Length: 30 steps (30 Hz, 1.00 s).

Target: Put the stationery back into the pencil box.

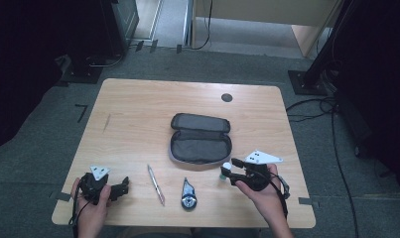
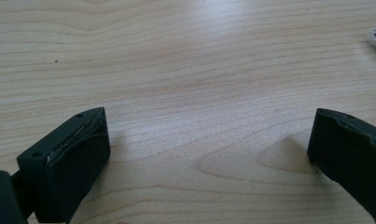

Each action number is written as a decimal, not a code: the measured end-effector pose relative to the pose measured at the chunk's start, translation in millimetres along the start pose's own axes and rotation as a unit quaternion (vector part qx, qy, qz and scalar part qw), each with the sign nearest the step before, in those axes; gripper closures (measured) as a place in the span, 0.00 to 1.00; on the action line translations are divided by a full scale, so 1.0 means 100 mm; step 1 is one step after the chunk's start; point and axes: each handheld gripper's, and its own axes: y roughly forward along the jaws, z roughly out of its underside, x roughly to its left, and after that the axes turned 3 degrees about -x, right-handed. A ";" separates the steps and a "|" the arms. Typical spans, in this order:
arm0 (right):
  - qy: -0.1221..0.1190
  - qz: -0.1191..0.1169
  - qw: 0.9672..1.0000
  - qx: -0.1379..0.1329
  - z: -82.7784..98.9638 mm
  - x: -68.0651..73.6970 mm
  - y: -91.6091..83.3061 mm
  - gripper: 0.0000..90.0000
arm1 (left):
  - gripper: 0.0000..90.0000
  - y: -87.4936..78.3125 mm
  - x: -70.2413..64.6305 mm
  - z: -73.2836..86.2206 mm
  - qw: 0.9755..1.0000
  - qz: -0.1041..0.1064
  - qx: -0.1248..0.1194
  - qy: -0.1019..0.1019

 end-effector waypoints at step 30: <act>-0.014 0.011 1.000 -0.021 -0.18 0.07 -0.02 0.73 | 0.00 0.00 0.00 0.00 1.000 0.000 0.001 0.000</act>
